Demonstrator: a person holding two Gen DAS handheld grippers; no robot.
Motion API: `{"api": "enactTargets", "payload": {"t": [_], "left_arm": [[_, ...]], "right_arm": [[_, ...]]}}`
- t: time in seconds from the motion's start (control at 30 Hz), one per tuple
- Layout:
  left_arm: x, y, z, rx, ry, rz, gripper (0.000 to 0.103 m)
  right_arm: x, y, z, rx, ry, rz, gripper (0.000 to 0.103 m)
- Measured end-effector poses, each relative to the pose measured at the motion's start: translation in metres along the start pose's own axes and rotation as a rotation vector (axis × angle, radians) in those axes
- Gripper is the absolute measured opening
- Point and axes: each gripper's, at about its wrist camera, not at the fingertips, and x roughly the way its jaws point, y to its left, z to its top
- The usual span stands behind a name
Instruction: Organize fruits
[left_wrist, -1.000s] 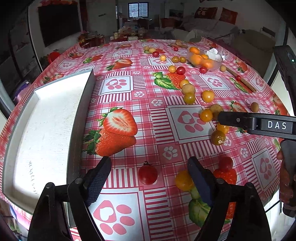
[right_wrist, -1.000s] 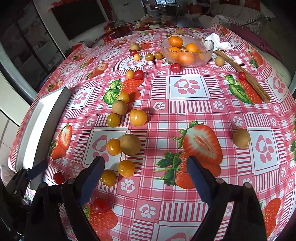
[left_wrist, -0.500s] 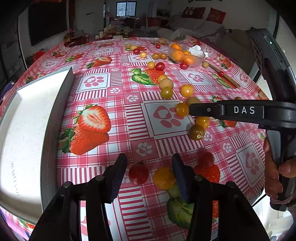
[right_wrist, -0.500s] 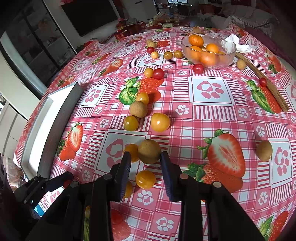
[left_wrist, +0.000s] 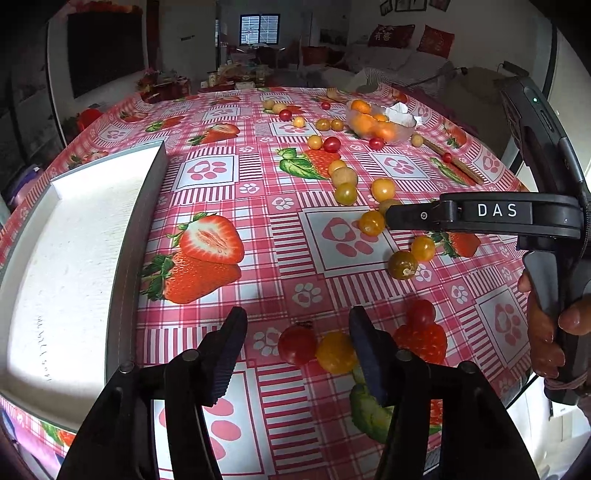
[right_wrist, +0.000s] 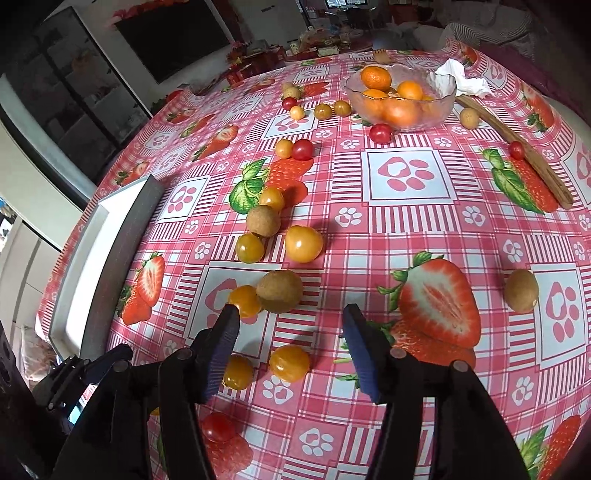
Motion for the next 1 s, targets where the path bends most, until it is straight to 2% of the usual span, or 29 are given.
{"api": "enactTargets", "payload": {"t": [0.17, 0.23, 0.3, 0.33, 0.37, 0.4, 0.87, 0.9, 0.93, 0.97, 1.0], "left_arm": [[0.005, -0.003, -0.002, 0.008, 0.012, -0.039, 0.059], [0.007, -0.009, -0.005, 0.024, 0.007, -0.033, 0.059], [0.008, -0.016, -0.007, 0.063, 0.004, 0.003, 0.057], [0.008, -0.018, -0.008, 0.078, 0.0, 0.01, 0.05], [0.006, -0.018, -0.009, 0.081, -0.004, -0.008, 0.044], [0.006, -0.017, -0.008, 0.077, 0.002, -0.013, 0.044], [-0.002, -0.004, -0.009, -0.007, 0.002, -0.051, 0.042], [-0.005, -0.003, -0.008, -0.006, -0.008, -0.055, 0.036], [-0.007, -0.004, -0.005, -0.001, -0.018, -0.063, 0.023], [-0.008, -0.005, -0.002, 0.01, -0.018, -0.053, 0.017], [-0.008, -0.006, 0.002, 0.023, -0.018, -0.046, 0.017]], "right_arm": [[0.009, 0.005, 0.006, -0.029, -0.006, -0.003, 0.059], [0.012, 0.004, 0.008, -0.019, 0.0, 0.033, 0.04], [0.014, -0.001, 0.011, 0.024, 0.009, 0.079, 0.039], [0.014, -0.003, 0.011, 0.033, 0.004, 0.077, 0.036], [0.013, -0.004, 0.011, 0.04, -0.001, 0.074, 0.031], [0.011, -0.006, 0.011, 0.048, 0.002, 0.071, 0.03], [-0.015, -0.021, -0.004, 0.091, -0.014, 0.086, 0.03], [-0.016, -0.021, -0.005, 0.091, -0.015, 0.087, 0.03], [-0.017, -0.021, -0.005, 0.091, -0.015, 0.087, 0.03], [-0.018, -0.021, -0.005, 0.09, -0.015, 0.086, 0.03], [-0.018, -0.021, -0.006, 0.089, -0.015, 0.087, 0.03]]}}
